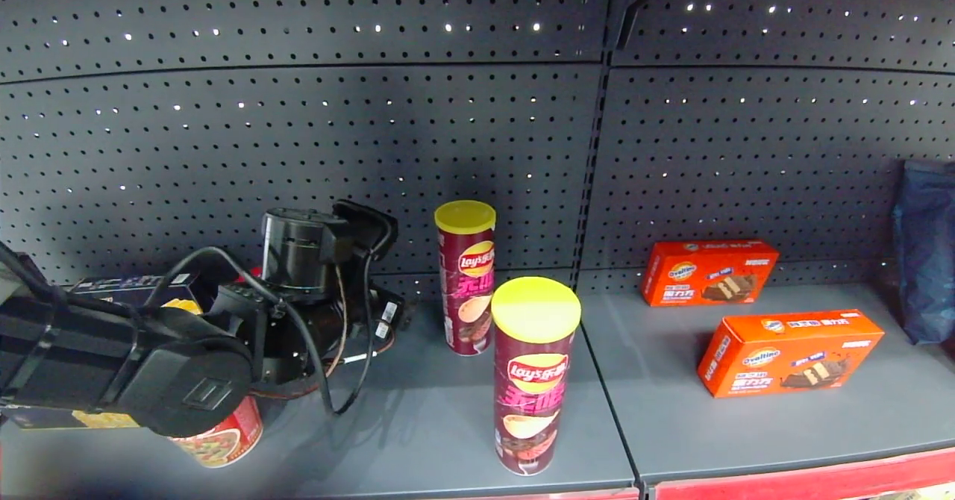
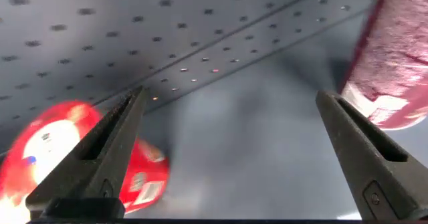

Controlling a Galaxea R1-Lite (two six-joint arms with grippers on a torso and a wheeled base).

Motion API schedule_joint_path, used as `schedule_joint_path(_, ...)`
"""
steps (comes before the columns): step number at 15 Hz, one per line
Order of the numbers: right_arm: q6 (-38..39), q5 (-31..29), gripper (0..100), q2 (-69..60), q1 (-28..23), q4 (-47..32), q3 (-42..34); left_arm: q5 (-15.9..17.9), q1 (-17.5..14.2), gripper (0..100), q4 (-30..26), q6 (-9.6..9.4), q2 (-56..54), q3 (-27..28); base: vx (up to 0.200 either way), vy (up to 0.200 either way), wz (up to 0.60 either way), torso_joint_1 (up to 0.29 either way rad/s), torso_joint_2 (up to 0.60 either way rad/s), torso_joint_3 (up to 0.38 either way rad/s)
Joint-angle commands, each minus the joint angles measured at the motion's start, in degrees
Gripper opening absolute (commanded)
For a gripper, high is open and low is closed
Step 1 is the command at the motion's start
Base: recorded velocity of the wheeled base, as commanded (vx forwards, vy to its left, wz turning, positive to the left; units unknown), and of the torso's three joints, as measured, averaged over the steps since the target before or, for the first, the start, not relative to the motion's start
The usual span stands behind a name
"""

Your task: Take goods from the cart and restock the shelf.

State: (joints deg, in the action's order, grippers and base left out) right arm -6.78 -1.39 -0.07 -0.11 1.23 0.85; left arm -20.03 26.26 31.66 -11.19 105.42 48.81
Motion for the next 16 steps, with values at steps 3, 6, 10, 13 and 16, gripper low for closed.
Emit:
schedule_joint_path(3,0.01,-0.02,100,0.07,0.02,0.09,0.03,0.08,1.87,100,0.33,0.12,3.03,0.67,0.0,0.0,0.0,0.0,0.0,0.0)
schedule_joint_path(6,0.01,-0.02,100,0.07,0.02,0.09,0.03,0.08,2.31,100,0.33,0.2,4.09,1.9,0.0,0.0,0.0,0.0,0.0,0.0)
schedule_joint_path(10,0.1,-0.02,100,0.07,0.02,0.09,0.03,0.08,3.54,100,0.25,0.2,5.05,3.13,0.0,0.0,0.0,0.0,0.0,0.0)
schedule_joint_path(13,0.1,-0.02,100,0.07,0.02,0.09,0.03,-0.01,4.33,100,0.25,0.29,5.67,4.01,0.0,0.0,0.0,0.0,0.0,0.0)
schedule_joint_path(16,0.1,-0.02,100,0.07,0.02,0.09,0.03,-0.01,4.42,100,0.25,0.29,6.2,4.8,0.0,0.0,0.0,0.0,0.0,0.0)
